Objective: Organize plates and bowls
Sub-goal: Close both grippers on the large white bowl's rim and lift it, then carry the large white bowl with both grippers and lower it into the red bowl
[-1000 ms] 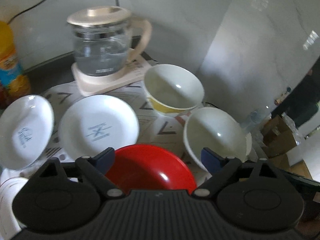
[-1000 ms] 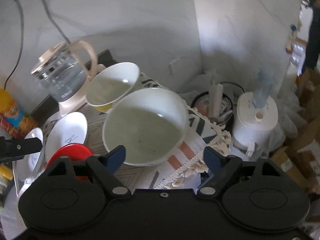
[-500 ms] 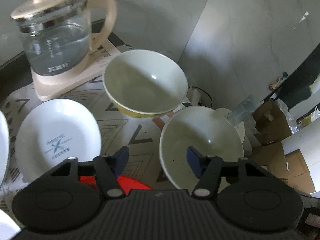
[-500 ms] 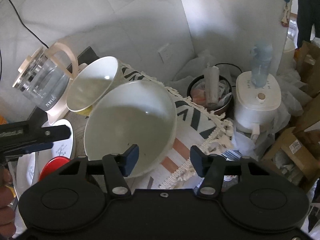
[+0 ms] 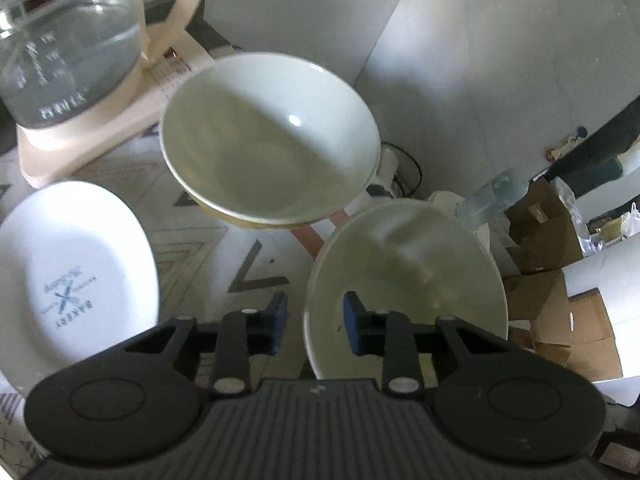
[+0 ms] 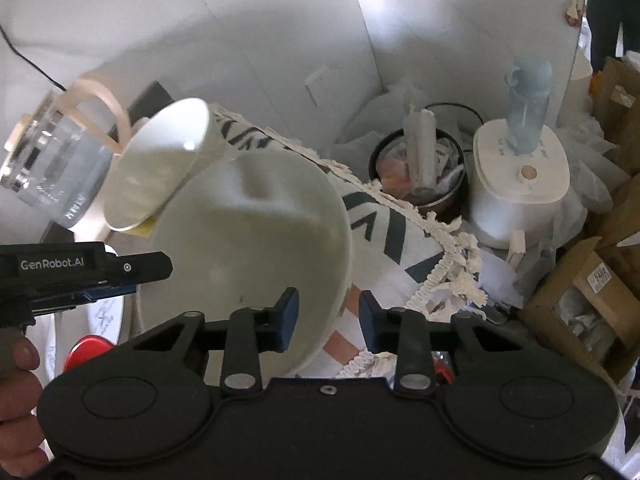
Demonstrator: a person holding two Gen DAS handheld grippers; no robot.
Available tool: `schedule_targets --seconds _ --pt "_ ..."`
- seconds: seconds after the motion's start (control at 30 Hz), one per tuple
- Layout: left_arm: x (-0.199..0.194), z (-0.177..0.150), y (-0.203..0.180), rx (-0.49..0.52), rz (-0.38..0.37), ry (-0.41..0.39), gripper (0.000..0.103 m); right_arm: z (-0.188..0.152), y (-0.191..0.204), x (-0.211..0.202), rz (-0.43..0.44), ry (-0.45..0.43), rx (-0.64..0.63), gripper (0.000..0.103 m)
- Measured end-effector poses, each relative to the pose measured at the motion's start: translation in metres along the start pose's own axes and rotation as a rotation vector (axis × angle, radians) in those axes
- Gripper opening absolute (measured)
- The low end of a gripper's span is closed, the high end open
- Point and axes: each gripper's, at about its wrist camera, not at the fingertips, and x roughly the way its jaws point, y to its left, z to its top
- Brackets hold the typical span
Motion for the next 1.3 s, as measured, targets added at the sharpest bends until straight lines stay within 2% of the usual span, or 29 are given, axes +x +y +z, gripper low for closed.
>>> schedule_targets --seconds 0.1,0.17,0.33,0.6,0.73,0.97,1.3 --pt "0.010 0.001 0.000 0.004 -0.009 0.026 0.015 -0.001 -0.001 0.008 -0.012 0.017 0.007 0.020" --pt "0.012 0.000 0.000 0.008 0.000 0.028 0.013 -0.002 -0.001 0.010 -0.002 0.014 0.021 0.016" --pt "0.001 -0.001 -0.003 0.019 -0.013 0.002 0.013 -0.004 0.002 0.000 -0.028 -0.015 0.016 0.016" --pt "-0.028 -0.008 -0.010 0.025 -0.020 -0.075 0.012 -0.003 0.005 -0.027 -0.019 -0.081 -0.024 0.016" --pt "-0.046 -0.012 -0.008 -0.012 -0.013 -0.113 0.007 0.001 0.007 -0.034 0.010 -0.108 -0.040 0.016" --pt "-0.081 -0.023 -0.003 -0.062 0.007 -0.180 0.005 0.004 0.017 -0.056 0.064 -0.151 -0.089 0.016" --pt "-0.119 -0.045 0.012 -0.167 0.053 -0.253 0.003 -0.001 0.038 -0.073 0.145 -0.163 -0.179 0.016"
